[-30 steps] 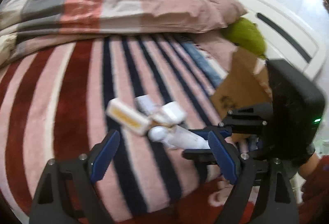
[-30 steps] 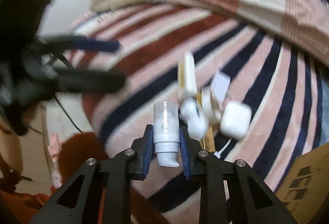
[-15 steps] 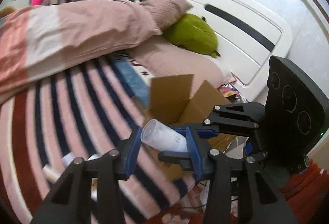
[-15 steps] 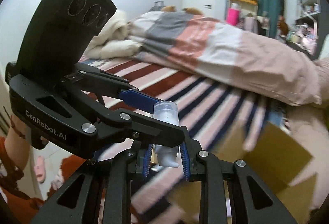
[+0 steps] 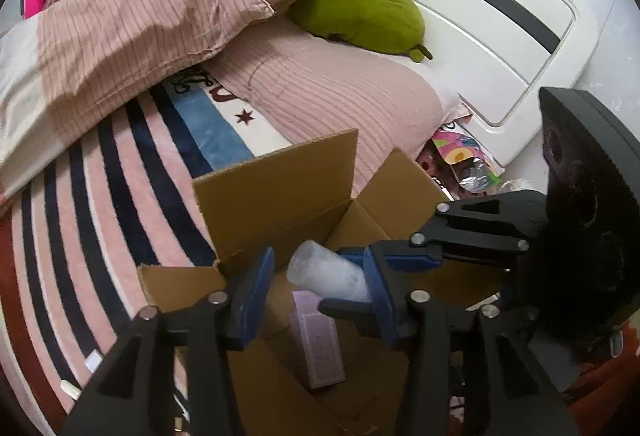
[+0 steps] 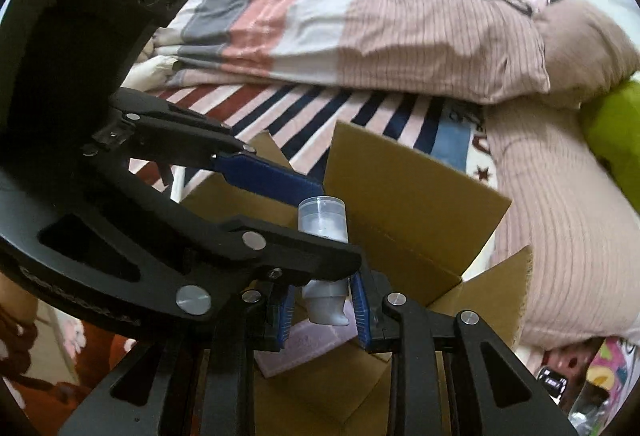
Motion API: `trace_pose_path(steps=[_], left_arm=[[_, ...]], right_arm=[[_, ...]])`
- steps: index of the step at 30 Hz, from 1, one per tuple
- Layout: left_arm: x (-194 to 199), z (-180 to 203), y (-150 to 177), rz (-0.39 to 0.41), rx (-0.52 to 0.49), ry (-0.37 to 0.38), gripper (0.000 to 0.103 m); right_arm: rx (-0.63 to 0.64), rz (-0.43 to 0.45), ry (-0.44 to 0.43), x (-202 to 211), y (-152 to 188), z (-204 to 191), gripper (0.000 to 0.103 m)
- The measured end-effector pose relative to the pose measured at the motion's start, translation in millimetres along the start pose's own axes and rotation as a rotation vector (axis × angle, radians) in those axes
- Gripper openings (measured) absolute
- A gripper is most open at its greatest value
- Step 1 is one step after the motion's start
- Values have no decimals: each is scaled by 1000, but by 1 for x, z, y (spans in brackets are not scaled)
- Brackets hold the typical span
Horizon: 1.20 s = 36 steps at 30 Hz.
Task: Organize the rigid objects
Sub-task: 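Lower the white tube into the cardboard box and release it, then return the right gripper and grasp the white power bank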
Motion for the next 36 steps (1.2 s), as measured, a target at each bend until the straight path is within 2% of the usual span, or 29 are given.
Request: trace_pose_path(steps=[1, 2, 3, 8, 12, 14, 16, 18, 21, 24, 30, 31, 34, 36], left_arm=[[3, 0, 1, 12, -3, -15, 58], [6, 0, 2, 24, -7, -24, 66], [11, 0, 4, 40, -10, -31, 68], [45, 1, 16, 115, -31, -99, 77], [82, -3, 33, 186, -27, -148, 78], [104, -10, 46, 222, -17, -178, 80], [125, -21, 60, 258, 2, -221, 85], [148, -36, 78, 294, 31, -272, 85], [182, -68, 110, 340, 98, -343, 85], [199, -95, 138, 361, 150, -389, 85], [205, -151, 192, 368, 275, -433, 85], [203, -156, 199, 366, 290, -436, 85], [195, -175, 216, 366, 339, -433, 85], [190, -184, 225, 365, 363, -428, 85]], right_arm=[[-1, -2, 3, 1, 1, -1, 22], [5, -5, 12, 2, 1, -2, 28], [11, -10, 21, 3, 3, -2, 32], [43, -7, 36, 8, 4, -13, 53], [70, 31, 16, 19, -2, -33, 69], [99, 66, 6, 28, -6, -51, 87], [140, 112, -4, 36, -11, -74, 92], [168, 148, -26, 40, -19, -96, 96], [224, 205, -102, 42, -27, -136, 97], [281, 151, -172, 26, -37, -178, 97], [274, 67, -324, -29, -40, -230, 96], [272, 52, -330, -39, -39, -234, 93], [273, -4, -324, -82, -37, -245, 69], [273, -43, -300, -114, -37, -250, 63]])
Point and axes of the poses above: each gripper's, at about its wrist camera, not at the fingertips, and x roughly against the way its jaws point, z to its right, y to its underside, the point moved 1 cm from there along -x, roughly the way its jaws point, and after that the axes turned 10 degrees about y, right-handed, at the moved point
